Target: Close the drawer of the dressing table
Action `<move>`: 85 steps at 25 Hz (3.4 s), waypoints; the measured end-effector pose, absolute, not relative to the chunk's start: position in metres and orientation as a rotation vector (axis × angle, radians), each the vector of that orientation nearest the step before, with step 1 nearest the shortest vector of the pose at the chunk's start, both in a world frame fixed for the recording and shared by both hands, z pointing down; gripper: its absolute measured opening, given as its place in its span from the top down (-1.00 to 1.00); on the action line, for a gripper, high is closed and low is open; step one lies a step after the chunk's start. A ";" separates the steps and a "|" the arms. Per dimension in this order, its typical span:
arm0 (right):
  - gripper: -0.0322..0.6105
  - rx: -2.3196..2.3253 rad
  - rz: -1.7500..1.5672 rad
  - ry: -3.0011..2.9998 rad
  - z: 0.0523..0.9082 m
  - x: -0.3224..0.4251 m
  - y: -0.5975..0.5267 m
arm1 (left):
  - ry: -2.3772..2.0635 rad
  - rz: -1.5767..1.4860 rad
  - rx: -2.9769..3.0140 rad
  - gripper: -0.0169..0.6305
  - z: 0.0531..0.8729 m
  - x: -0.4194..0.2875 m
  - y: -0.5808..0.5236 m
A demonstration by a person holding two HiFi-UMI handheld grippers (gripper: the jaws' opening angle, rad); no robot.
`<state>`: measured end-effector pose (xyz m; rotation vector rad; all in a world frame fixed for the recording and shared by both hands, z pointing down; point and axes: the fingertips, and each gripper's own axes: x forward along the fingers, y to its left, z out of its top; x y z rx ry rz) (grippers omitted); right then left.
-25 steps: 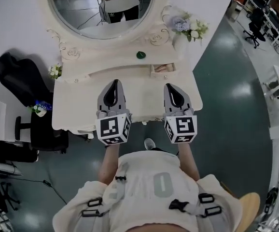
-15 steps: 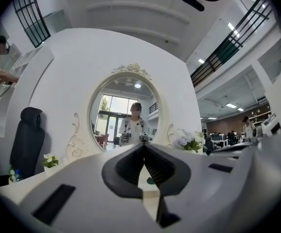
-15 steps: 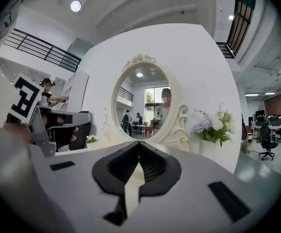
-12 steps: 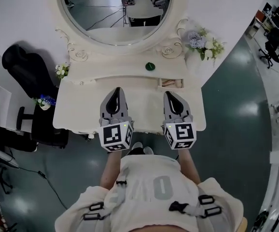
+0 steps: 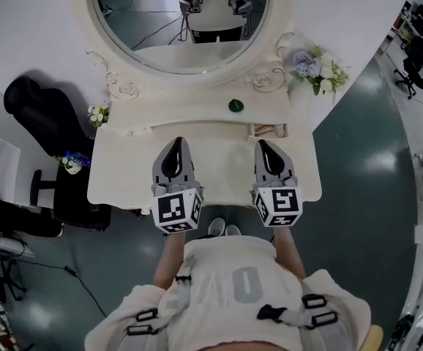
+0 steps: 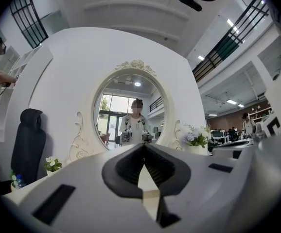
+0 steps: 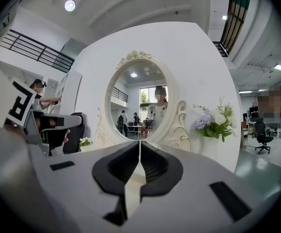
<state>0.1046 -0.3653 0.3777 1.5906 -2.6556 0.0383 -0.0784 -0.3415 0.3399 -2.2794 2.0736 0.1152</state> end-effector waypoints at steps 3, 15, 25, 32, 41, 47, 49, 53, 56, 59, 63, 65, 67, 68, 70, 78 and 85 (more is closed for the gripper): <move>0.88 1.591 0.033 -2.652 0.378 0.104 -0.370 | 2.069 0.121 -2.282 0.89 0.341 -0.080 -0.348; -0.14 1.540 0.164 -2.718 0.381 0.099 -0.389 | 2.022 0.131 -2.302 0.89 0.335 -0.073 -0.371; -0.17 1.530 0.247 -2.661 0.403 0.105 -0.397 | 2.018 0.120 -2.310 0.89 0.338 -0.073 -0.376; -0.10 1.565 0.382 -2.526 0.451 0.128 -0.426 | 2.031 0.119 -2.305 0.89 0.340 -0.078 -0.378; 0.00 1.607 0.511 -2.239 0.544 0.172 -0.445 | 2.065 0.095 -2.292 0.89 0.348 -0.084 -0.381; 0.15 1.568 0.567 -2.104 0.593 0.184 -0.448 | 2.079 0.090 -2.280 0.89 0.350 -0.088 -0.384; 0.19 1.558 0.577 -2.080 0.602 0.185 -0.449 | 2.079 0.087 -2.282 0.89 0.351 -0.088 -0.385; 0.32 1.539 0.589 -2.051 0.614 0.184 -0.454 | 2.086 0.078 -2.285 0.89 0.354 -0.088 -0.386; 0.39 1.540 0.598 -2.032 0.620 0.185 -0.457 | 2.086 0.070 -2.288 0.89 0.355 -0.087 -0.387; 0.48 1.548 0.601 -2.013 0.625 0.187 -0.459 | 2.089 0.066 -2.287 0.89 0.357 -0.087 -0.388; 0.56 1.560 0.601 -2.001 0.627 0.189 -0.460 | 2.098 0.064 -2.281 0.89 0.358 -0.091 -0.388; 0.56 1.560 0.598 -2.002 0.627 0.189 -0.460 | 2.103 0.065 -2.277 0.89 0.359 -0.092 -0.388; 0.57 1.560 0.591 -2.004 0.627 0.189 -0.459 | 2.108 0.065 -2.276 0.89 0.360 -0.094 -0.388; 0.57 1.561 0.587 -2.004 0.627 0.188 -0.459 | 2.109 0.066 -2.276 0.89 0.360 -0.094 -0.388; 0.57 1.561 0.578 -2.005 0.627 0.188 -0.460 | 2.109 0.066 -2.277 0.89 0.360 -0.094 -0.388; 0.58 1.548 0.558 -2.001 0.627 0.188 -0.459 | 2.106 0.069 -2.278 0.89 0.361 -0.092 -0.388; 0.58 1.546 0.539 -2.004 0.623 0.189 -0.461 | 2.113 0.064 -2.272 0.89 0.361 -0.094 -0.389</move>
